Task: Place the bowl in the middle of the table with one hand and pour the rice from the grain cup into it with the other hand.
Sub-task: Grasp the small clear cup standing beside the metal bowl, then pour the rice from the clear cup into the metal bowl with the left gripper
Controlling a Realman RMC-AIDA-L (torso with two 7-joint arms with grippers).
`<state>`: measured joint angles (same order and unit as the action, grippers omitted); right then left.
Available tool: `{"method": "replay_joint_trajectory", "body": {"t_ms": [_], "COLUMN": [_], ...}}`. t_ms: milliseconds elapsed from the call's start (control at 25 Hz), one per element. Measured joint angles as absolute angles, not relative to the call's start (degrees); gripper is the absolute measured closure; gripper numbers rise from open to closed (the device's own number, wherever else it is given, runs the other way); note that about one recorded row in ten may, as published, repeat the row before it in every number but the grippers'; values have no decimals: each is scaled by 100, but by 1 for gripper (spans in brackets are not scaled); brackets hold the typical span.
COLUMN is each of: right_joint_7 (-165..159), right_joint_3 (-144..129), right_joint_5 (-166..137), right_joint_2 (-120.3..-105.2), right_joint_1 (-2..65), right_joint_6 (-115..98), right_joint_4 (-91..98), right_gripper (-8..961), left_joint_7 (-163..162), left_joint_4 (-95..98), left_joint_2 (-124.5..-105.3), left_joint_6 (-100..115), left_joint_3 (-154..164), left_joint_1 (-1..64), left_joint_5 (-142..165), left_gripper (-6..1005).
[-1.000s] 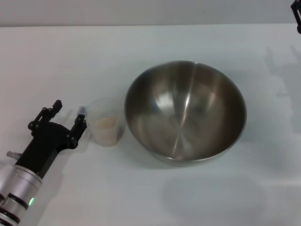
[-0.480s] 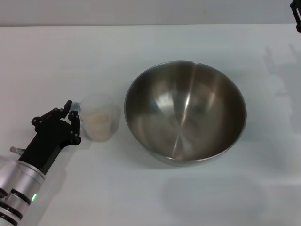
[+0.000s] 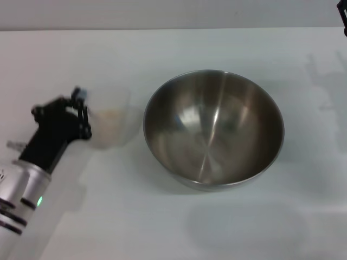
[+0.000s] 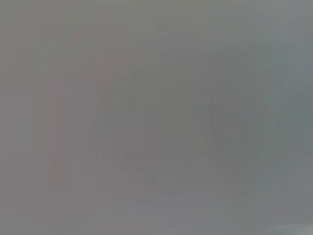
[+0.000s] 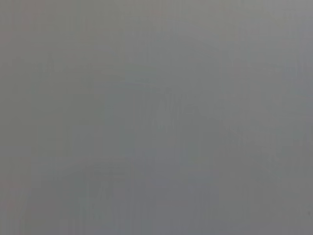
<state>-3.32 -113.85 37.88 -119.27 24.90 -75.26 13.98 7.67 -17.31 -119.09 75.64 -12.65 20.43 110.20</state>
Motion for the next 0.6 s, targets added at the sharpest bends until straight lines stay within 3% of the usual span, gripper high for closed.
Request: {"method": "replay_joint_trajectory", "body": {"t_ms": [600], "right_joint_7": [-294], "right_joint_3": [-11310], "right_joint_5": [3788], "right_joint_2": [-11918], "right_joint_1": [2571], "right_joint_6": [-7578], "right_joint_4": [1426], "right_gripper": [256], "left_joint_7": [5715], "left_joint_4": [-1705], "left_joint_2": [-11909], "left_joint_6": [8778], "left_joint_3": [-1396], "left_joint_1": [2865], "left_joint_5": [12547], "left_gripper": [969]}}
